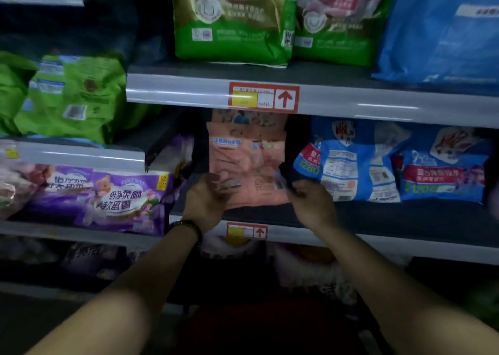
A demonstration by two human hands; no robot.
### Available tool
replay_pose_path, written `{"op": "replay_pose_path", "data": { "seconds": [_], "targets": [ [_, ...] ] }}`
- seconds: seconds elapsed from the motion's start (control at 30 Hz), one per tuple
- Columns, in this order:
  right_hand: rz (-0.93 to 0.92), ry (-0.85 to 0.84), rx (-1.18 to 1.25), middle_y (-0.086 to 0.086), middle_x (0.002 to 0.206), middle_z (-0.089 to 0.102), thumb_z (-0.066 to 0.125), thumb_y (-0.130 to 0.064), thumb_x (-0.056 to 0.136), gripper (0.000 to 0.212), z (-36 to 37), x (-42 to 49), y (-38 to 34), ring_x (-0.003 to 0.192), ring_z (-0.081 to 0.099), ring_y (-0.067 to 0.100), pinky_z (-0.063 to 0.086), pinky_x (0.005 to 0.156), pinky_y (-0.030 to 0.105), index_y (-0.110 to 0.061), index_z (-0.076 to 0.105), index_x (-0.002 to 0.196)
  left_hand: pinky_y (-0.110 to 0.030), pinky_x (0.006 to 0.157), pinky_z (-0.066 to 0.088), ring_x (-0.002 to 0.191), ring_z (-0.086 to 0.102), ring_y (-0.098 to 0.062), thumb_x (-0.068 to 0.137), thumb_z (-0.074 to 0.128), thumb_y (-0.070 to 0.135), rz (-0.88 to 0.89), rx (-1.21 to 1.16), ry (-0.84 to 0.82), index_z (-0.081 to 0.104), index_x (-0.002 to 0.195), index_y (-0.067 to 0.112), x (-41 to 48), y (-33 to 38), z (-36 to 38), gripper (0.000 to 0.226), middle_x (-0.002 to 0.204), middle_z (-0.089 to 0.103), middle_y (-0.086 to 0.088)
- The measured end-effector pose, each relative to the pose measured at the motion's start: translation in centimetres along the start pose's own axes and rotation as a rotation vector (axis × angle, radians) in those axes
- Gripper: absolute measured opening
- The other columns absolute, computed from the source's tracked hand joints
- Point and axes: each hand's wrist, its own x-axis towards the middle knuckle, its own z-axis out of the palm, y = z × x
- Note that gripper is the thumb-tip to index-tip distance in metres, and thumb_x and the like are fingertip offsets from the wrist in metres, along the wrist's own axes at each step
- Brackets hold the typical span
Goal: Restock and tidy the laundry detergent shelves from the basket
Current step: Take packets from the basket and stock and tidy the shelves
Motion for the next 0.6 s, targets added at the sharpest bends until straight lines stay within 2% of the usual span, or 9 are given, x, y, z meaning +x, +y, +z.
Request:
{"op": "replay_pose_path", "data": {
  "seconds": [0.07, 0.13, 0.2, 0.27, 0.33, 0.4, 0.47, 0.53, 0.6],
  "targets": [
    [-0.084, 0.029, -0.011, 0.002, 0.112, 0.079, 0.072, -0.024, 0.097, 0.023, 0.3, -1.8, 1.2, 0.105, 0.073, 0.019, 0.057, 0.097, 0.039, -0.017, 0.075, 0.119, -0.035, 0.090, 0.056, 0.099, 0.073, -0.025, 0.087, 0.075, 0.026, 0.091, -0.058, -0.086, 0.075, 0.108, 0.020, -2.5, -0.6, 0.3, 0.021, 0.103, 0.077, -0.006],
    [-0.155, 0.078, 0.007, 0.001, 0.103, 0.080, 0.074, -0.017, 0.094, 0.016, 0.8, -4.2, 2.4, 0.096, 0.074, 0.014, 0.058, 0.093, 0.034, -0.015, 0.076, 0.110, -0.028, 0.084, 0.058, 0.085, 0.070, -0.006, 0.083, 0.066, 0.039, 0.157, -0.074, -0.161, 0.072, 0.092, 0.024, -5.8, -1.0, 0.4, 0.019, 0.090, 0.074, 0.007],
    [-0.229, 0.119, 0.006, 0.001, 0.093, 0.080, 0.075, -0.015, 0.092, 0.008, 1.5, -7.2, 3.5, 0.088, 0.074, 0.015, 0.058, 0.087, 0.034, -0.017, 0.076, 0.100, -0.012, 0.073, 0.048, 0.081, 0.065, 0.002, 0.090, 0.064, 0.043, 0.221, 0.020, -0.296, 0.075, 0.090, 0.014, -9.5, -1.5, 0.6, 0.031, 0.086, 0.072, 0.008],
    [-0.300, 0.113, -0.047, 0.001, 0.084, 0.076, 0.075, -0.016, 0.092, 0.005, 2.6, -10.8, 4.9, 0.081, 0.070, 0.017, 0.052, 0.077, 0.034, -0.019, 0.073, 0.088, -0.006, 0.066, 0.043, 0.071, 0.063, 0.013, 0.098, 0.068, 0.029, 0.178, 0.034, -0.457, 0.077, 0.093, 0.010, -13.1, -2.1, 1.4, 0.022, 0.080, 0.070, 0.010],
    [-0.305, 0.012, -0.046, -0.001, 0.079, 0.071, 0.073, -0.016, 0.093, 0.015, 4.0, -14.5, 6.8, 0.074, 0.066, 0.016, 0.046, 0.067, 0.031, -0.022, 0.067, 0.081, -0.007, 0.065, 0.044, 0.063, 0.060, 0.021, 0.098, 0.070, 0.021, 0.125, 0.082, -0.533, 0.077, 0.094, 0.016, -16.1, -4.0, 2.9, 0.009, 0.071, 0.065, 0.018],
    [-0.194, -0.126, -0.045, -0.003, 0.081, 0.071, 0.073, -0.018, 0.094, 0.014, 5.5, -17.8, 9.1, 0.077, 0.067, 0.014, 0.047, 0.068, 0.030, -0.024, 0.067, 0.083, -0.006, 0.066, 0.045, 0.062, 0.060, 0.021, 0.097, 0.071, 0.018, 0.076, 0.068, -0.583, 0.077, 0.098, 0.018, -19.1, -5.9, 4.3, 0.006, 0.072, 0.064, 0.021],
    [-0.052, -0.229, -0.064, -0.002, 0.093, 0.076, 0.073, -0.022, 0.094, 0.002, 7.2, -20.6, 11.8, 0.088, 0.071, 0.016, 0.054, 0.080, 0.034, -0.023, 0.072, 0.092, -0.010, 0.070, 0.049, 0.063, 0.063, 0.017, 0.098, 0.071, 0.019, 0.036, 0.054, -0.585, 0.077, 0.102, 0.019, -21.9, -7.6, 5.4, 0.008, 0.080, 0.067, 0.020],
    [0.093, -0.333, -0.095, -0.003, 0.101, 0.076, 0.070, -0.026, 0.096, 0.006, 8.8, -23.3, 14.6, 0.095, 0.071, 0.015, 0.057, 0.087, 0.036, -0.023, 0.072, 0.101, -0.017, 0.074, 0.051, 0.072, 0.066, 0.007, 0.099, 0.071, 0.019, -0.027, 0.051, -0.570, 0.075, 0.103, 0.022, -24.4, -9.6, 6.3, 0.007, 0.084, 0.066, 0.017],
    [0.207, -0.458, -0.096, -0.003, 0.104, 0.073, 0.067, -0.027, 0.100, 0.009, 10.0, -25.9, 17.0, 0.095, 0.070, 0.015, 0.060, 0.088, 0.039, -0.023, 0.069, 0.107, -0.024, 0.078, 0.053, 0.081, 0.070, -0.007, 0.100, 0.070, 0.021, -0.101, 0.068, -0.634, 0.070, 0.103, 0.028, -26.1, -11.0, 6.8, 0.007, 0.088, 0.064, 0.019]
  ]
}}
